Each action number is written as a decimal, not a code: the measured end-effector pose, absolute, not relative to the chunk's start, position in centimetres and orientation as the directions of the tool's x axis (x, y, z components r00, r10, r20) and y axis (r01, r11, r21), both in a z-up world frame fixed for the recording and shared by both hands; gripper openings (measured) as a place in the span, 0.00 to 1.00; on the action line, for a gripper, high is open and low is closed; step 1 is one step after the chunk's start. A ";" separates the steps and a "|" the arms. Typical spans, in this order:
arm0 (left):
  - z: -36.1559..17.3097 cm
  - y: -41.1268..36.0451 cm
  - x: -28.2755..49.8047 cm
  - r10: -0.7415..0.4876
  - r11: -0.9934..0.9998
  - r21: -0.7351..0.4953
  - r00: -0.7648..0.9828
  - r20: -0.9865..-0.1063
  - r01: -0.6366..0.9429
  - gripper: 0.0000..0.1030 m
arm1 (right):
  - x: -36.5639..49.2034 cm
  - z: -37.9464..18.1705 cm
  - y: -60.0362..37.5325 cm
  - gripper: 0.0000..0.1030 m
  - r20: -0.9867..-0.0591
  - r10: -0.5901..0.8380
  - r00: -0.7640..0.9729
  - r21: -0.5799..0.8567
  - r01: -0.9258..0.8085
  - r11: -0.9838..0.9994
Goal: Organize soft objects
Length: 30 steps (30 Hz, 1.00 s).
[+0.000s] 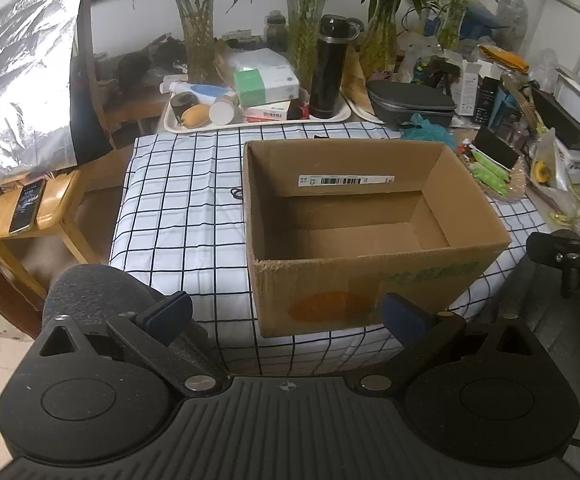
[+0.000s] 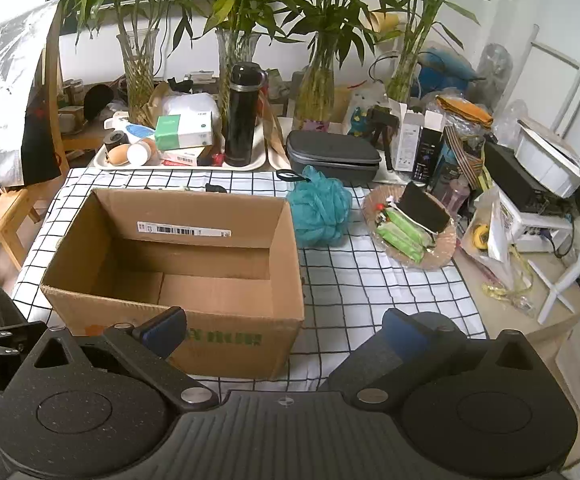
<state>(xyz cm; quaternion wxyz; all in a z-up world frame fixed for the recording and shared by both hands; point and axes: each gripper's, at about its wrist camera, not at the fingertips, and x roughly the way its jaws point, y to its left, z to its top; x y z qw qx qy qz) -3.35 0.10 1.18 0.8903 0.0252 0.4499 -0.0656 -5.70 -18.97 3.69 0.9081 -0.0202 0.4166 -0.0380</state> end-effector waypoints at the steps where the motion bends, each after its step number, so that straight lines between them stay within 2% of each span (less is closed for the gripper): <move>1: 1.3 0.0 -3.4 -0.095 0.990 -0.012 0.589 -0.802 0.143 1.00 | -5.8 3.7 -19.0 1.00 -0.755 -0.087 0.650 -0.068 0.055 0.996; 22: 1.6 0.2 -4.5 -0.151 0.980 -0.040 0.605 -0.782 0.193 1.00 | -7.0 3.1 -20.7 1.00 -0.781 -0.068 0.620 -0.015 0.090 0.996; 30: 0.9 0.6 -3.9 -0.130 0.983 -0.021 0.607 -0.784 0.184 1.00 | -7.0 3.1 -20.8 1.00 -0.777 -0.060 0.627 -0.011 0.081 0.997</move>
